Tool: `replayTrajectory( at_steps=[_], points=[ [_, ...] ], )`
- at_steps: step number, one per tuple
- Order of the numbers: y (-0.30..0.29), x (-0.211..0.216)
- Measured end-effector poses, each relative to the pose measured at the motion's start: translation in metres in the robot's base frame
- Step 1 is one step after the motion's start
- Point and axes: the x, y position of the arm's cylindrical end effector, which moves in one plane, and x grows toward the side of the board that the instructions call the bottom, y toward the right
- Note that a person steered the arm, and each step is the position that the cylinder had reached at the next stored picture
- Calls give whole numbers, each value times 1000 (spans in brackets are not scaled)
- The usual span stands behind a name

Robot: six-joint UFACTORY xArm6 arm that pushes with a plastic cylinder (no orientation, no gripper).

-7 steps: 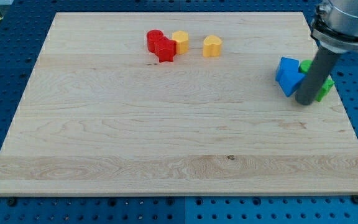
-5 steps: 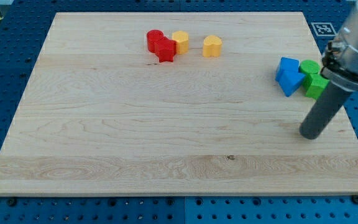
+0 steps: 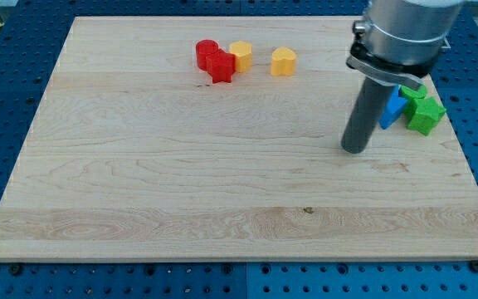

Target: Move the yellow heart diagonally bottom right to the red star

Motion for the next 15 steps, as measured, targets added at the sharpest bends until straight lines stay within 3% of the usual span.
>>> replayTrajectory(
  at_steps=[5,6,8,12,15],
  points=[
    [-9,-168],
    [-33,-179],
    [-92,-179],
    [-73,-172],
    [-73,-122]
  ],
)
